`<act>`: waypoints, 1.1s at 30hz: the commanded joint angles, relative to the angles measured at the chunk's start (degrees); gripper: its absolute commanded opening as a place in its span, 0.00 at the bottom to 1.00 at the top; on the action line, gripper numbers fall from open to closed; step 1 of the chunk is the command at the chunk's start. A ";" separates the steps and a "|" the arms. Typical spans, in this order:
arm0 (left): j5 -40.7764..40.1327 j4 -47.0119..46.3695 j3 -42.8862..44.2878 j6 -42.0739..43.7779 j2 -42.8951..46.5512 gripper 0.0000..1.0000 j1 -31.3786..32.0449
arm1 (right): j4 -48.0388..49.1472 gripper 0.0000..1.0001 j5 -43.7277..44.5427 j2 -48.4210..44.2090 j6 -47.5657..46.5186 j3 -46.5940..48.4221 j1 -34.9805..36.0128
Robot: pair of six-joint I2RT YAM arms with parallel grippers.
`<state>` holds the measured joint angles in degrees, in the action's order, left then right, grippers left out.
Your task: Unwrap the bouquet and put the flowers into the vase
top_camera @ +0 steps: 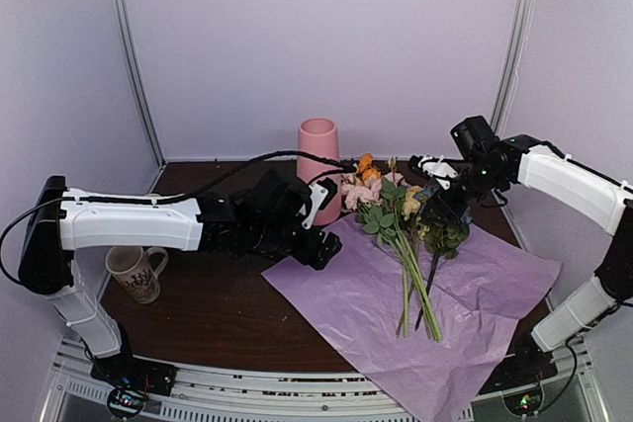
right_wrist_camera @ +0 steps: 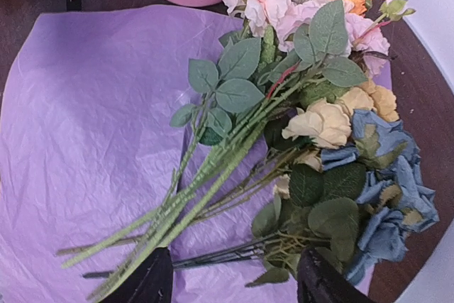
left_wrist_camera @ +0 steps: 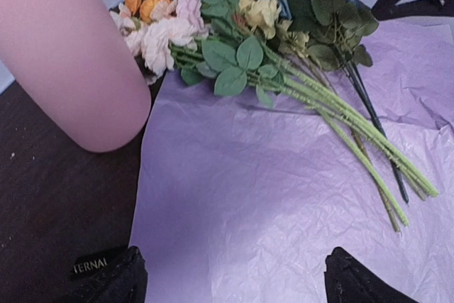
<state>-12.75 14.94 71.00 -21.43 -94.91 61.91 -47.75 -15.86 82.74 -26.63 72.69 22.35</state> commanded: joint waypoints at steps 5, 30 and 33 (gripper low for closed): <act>-1.38 -4.34 -9.11 -8.00 5.69 0.85 -0.19 | 6.44 0.54 -3.04 13.79 14.11 1.85 4.12; 0.24 -5.89 -12.48 -9.24 6.44 0.84 -0.08 | 6.61 0.34 1.42 25.86 17.91 6.20 4.64; 1.54 -5.76 -12.11 -8.86 5.38 0.84 -0.12 | 5.80 0.28 1.04 26.68 17.97 6.99 4.50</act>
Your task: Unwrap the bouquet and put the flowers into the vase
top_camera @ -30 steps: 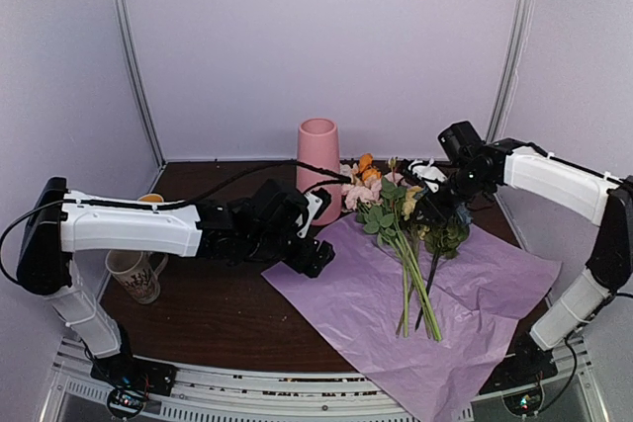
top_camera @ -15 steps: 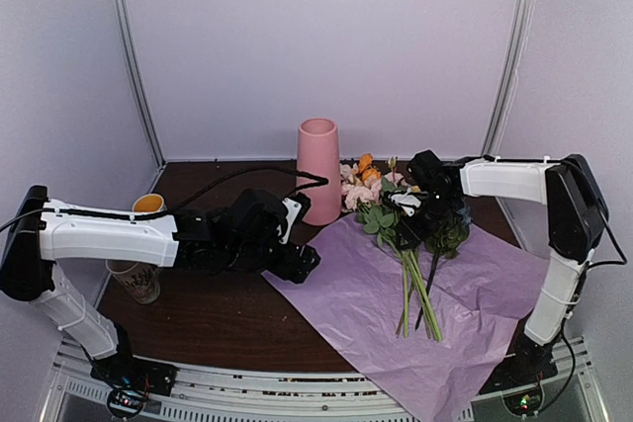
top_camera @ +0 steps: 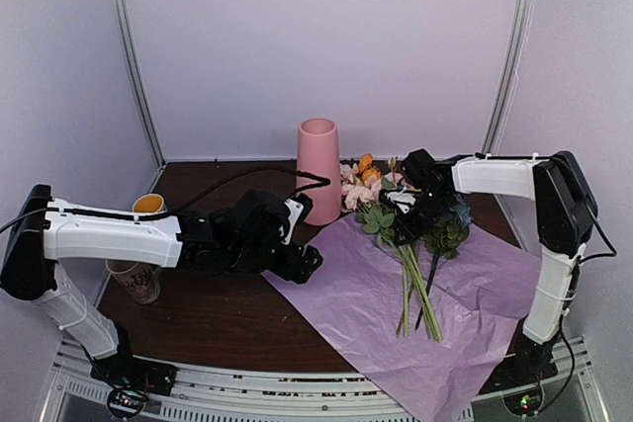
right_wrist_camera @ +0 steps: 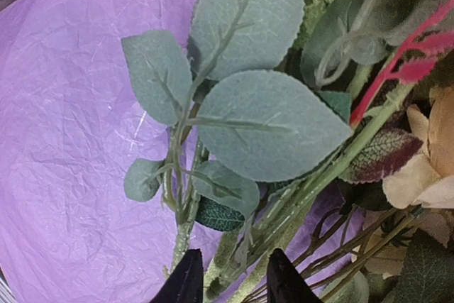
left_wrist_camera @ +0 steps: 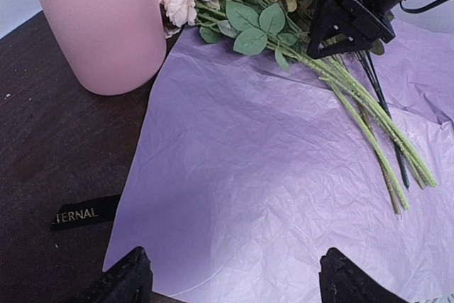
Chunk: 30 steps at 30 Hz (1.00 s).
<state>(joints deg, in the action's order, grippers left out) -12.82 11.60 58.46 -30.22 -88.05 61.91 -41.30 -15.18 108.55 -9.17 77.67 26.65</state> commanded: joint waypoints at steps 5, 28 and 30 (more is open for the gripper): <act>2.10 -2.37 1.00 -0.13 -2.27 0.83 -0.11 | -0.94 0.14 -0.93 0.61 1.06 2.06 0.20; 3.73 -0.48 23.16 1.99 -15.03 0.83 -0.12 | -2.44 0.07 -17.89 -21.91 1.46 -7.35 -5.68; 3.12 -1.47 21.15 1.47 -14.08 0.84 -0.12 | -1.56 0.12 -15.32 -20.04 1.43 -8.56 -3.77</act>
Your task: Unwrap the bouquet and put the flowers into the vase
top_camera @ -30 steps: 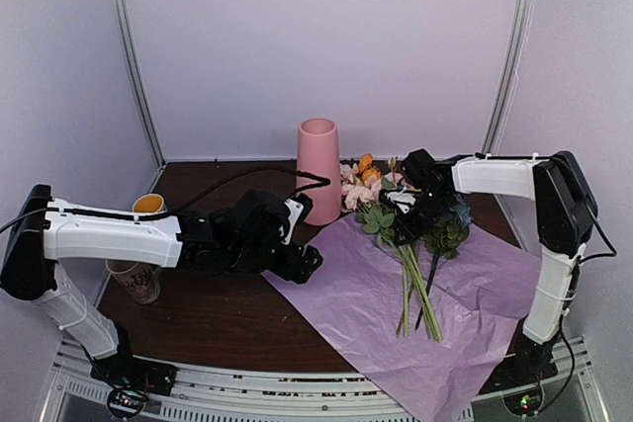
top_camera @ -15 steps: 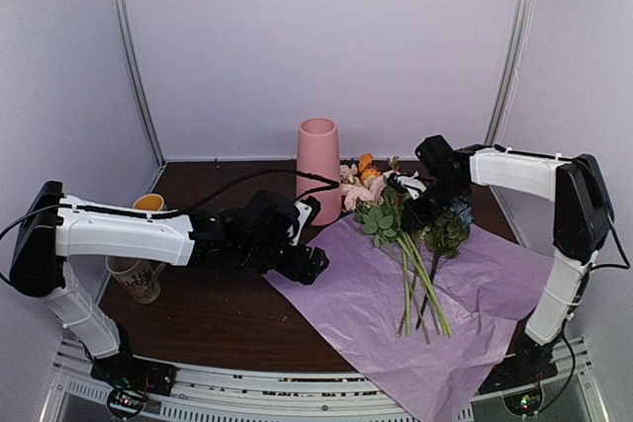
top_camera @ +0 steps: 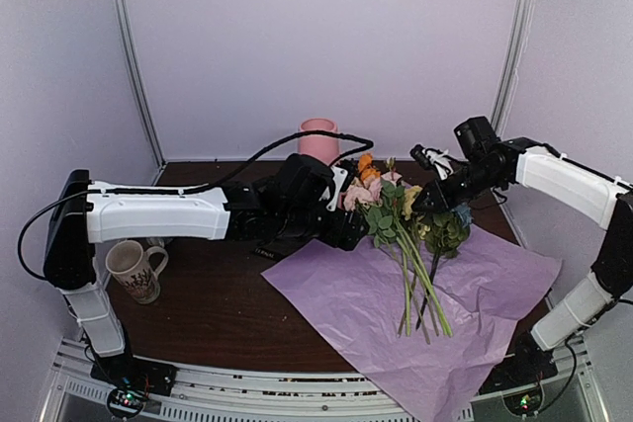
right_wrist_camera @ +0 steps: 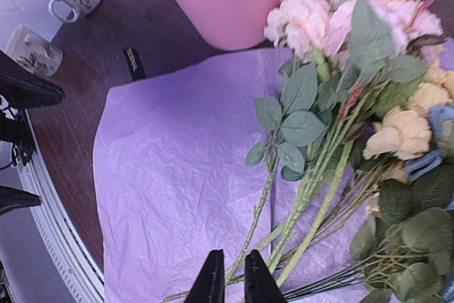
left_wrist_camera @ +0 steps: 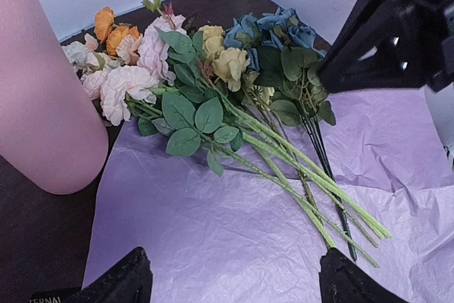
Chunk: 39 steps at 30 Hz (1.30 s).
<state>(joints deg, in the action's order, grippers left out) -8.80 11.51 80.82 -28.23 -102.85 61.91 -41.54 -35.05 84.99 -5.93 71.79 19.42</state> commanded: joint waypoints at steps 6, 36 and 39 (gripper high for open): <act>-2.15 -2.30 -8.58 -3.33 4.28 0.84 -0.12 | -1.96 0.27 12.35 12.19 -1.63 -0.29 7.25; -3.55 -2.10 -13.02 -4.10 7.32 0.84 -0.12 | -5.13 0.00 12.01 17.13 2.72 7.68 7.84; -3.72 -1.93 -11.84 -3.28 7.18 0.84 -0.10 | -5.62 0.00 9.30 8.17 2.54 5.76 6.35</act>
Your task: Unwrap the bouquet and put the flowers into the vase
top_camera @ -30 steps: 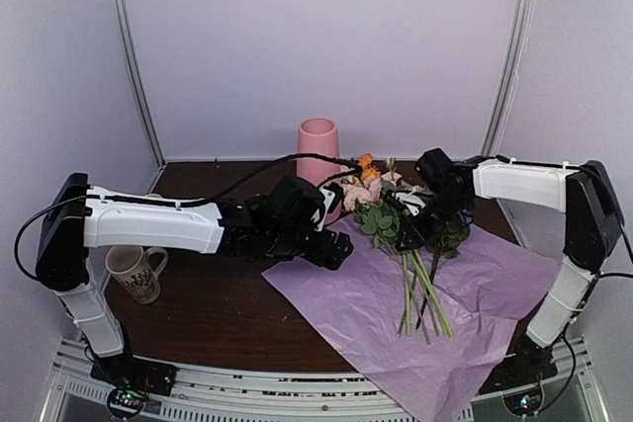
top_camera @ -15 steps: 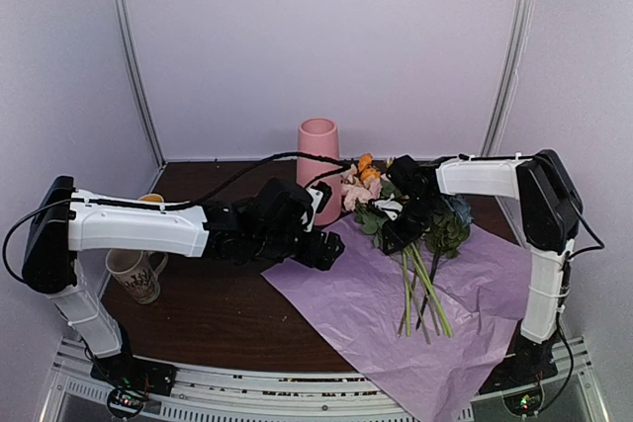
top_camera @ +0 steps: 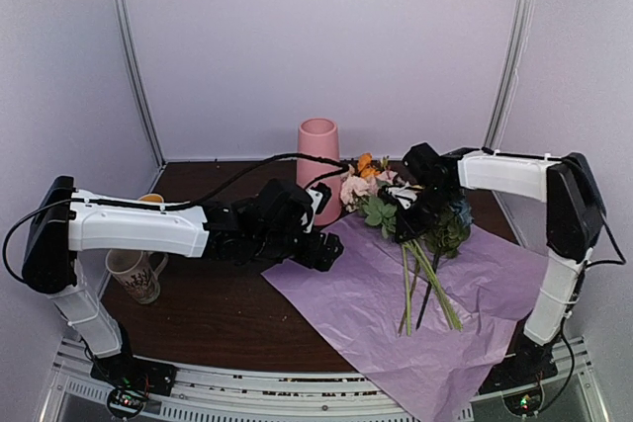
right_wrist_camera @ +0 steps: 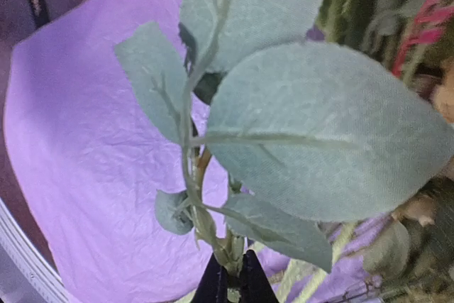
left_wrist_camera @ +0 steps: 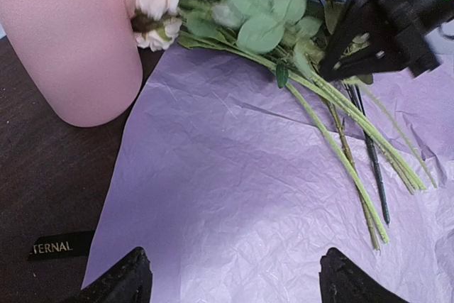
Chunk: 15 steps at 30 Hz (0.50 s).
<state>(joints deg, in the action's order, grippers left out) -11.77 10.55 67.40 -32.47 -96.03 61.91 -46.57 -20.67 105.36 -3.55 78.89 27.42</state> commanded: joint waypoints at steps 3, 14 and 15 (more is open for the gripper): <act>-0.49 -0.91 4.34 1.95 -0.66 0.84 -0.12 | -1.22 0.00 -9.76 -18.74 0.76 -2.06 -4.12; 10.04 -5.98 28.14 11.45 -9.68 0.90 -0.10 | 30.67 0.00 -28.86 -41.68 13.02 -17.73 -9.84; 10.81 -7.07 29.88 11.88 -10.49 0.90 -0.12 | 35.26 0.00 -29.28 -43.21 15.69 -19.53 -9.89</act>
<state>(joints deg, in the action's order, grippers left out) -7.05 9.56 90.54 -25.17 -104.05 61.91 -32.25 -43.13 67.53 2.55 64.36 17.63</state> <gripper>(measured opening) 0.895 0.024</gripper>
